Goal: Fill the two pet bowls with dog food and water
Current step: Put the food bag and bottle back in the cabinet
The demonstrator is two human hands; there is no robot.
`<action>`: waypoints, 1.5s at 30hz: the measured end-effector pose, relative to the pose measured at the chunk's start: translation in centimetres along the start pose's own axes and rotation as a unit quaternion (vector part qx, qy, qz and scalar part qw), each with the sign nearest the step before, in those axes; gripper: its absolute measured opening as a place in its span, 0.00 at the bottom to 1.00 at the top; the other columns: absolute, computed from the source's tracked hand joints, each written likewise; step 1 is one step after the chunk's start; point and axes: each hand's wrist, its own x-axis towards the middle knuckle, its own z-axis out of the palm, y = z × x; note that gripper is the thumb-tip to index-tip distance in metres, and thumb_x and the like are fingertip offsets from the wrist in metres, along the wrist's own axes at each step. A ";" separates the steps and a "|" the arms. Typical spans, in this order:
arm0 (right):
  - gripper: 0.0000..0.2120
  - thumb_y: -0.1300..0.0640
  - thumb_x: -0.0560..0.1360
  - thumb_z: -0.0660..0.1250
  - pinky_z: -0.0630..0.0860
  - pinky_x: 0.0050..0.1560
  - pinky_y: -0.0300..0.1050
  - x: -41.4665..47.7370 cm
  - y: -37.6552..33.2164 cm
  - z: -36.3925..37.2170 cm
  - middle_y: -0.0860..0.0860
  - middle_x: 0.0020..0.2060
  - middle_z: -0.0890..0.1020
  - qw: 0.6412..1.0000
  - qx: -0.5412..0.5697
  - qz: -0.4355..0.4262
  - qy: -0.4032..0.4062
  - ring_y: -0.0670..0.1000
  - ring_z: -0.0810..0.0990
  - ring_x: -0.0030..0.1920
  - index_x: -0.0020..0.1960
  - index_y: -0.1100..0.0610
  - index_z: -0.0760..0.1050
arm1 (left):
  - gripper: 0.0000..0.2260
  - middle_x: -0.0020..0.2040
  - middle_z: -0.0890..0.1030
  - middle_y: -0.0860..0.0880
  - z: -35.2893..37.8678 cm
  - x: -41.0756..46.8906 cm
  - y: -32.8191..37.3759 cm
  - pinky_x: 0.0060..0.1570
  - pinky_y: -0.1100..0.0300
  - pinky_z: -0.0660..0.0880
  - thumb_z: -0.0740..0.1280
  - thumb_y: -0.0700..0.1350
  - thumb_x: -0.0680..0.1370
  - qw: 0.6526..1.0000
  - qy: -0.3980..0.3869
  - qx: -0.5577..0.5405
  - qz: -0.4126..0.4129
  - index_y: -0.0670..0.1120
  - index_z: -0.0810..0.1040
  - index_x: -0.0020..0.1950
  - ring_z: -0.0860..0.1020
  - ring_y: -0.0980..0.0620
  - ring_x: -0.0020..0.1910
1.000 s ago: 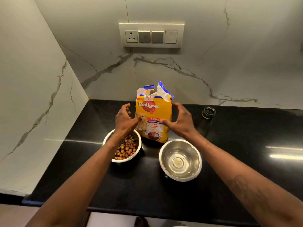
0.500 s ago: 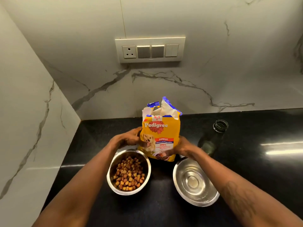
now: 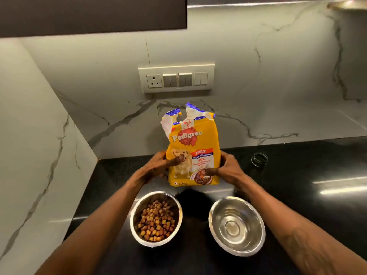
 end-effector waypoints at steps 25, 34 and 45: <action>0.42 0.30 0.54 0.81 0.86 0.51 0.50 -17.8 -14.8 -15.1 0.44 0.54 0.87 0.943 0.028 -0.326 0.056 0.47 0.87 0.51 0.63 0.44 0.78 | 0.24 0.59 0.85 0.54 12.6 -20.9 21.6 0.52 0.42 0.85 0.73 0.70 0.69 0.949 0.195 0.114 0.220 0.61 0.77 0.60 0.85 0.49 0.57; 0.29 0.46 0.60 0.81 0.86 0.46 0.48 -19.4 -24.3 -20.0 0.45 0.52 0.87 0.905 0.091 -0.401 0.113 0.48 0.88 0.48 0.58 0.43 0.77 | 0.33 0.58 0.85 0.52 12.9 -25.0 32.9 0.40 0.42 0.86 0.72 0.69 0.67 0.910 0.288 0.093 0.284 0.54 0.78 0.67 0.85 0.47 0.51; 0.29 0.49 0.63 0.81 0.86 0.44 0.47 -15.4 -32.3 -24.1 0.47 0.52 0.87 0.878 0.129 -0.435 0.154 0.48 0.88 0.48 0.62 0.49 0.78 | 0.35 0.62 0.83 0.52 10.8 -23.1 43.5 0.52 0.37 0.83 0.71 0.71 0.64 0.874 0.333 0.088 0.342 0.55 0.78 0.66 0.84 0.43 0.58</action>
